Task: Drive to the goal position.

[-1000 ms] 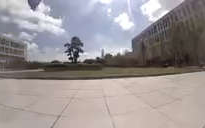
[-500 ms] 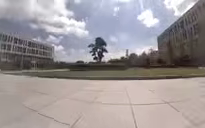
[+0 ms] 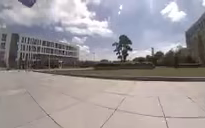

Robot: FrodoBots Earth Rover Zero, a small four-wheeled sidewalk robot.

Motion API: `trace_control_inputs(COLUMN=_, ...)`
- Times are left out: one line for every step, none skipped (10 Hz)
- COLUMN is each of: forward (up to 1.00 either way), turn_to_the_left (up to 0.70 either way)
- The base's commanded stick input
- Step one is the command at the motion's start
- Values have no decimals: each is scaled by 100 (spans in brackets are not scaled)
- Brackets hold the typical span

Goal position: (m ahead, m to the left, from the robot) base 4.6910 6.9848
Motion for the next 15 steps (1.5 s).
trace_control_inputs(forward=70, turn_to_the_left=35)
trace_control_inputs(forward=70, turn_to_the_left=35)
trace_control_inputs(forward=70, turn_to_the_left=27)
trace_control_inputs(forward=70, turn_to_the_left=0)
trace_control_inputs(forward=70, turn_to_the_left=0)
trace_control_inputs(forward=70, turn_to_the_left=0)
trace_control_inputs(forward=70, turn_to_the_left=0)
trace_control_inputs(forward=70, turn_to_the_left=0)
trace_control_inputs(forward=70, turn_to_the_left=0)
trace_control_inputs(forward=70, turn_to_the_left=0)
trace_control_inputs(forward=70, turn_to_the_left=0)
trace_control_inputs(forward=70, turn_to_the_left=0)
trace_control_inputs(forward=70, turn_to_the_left=0)
trace_control_inputs(forward=70, turn_to_the_left=4)
trace_control_inputs(forward=70, turn_to_the_left=2)
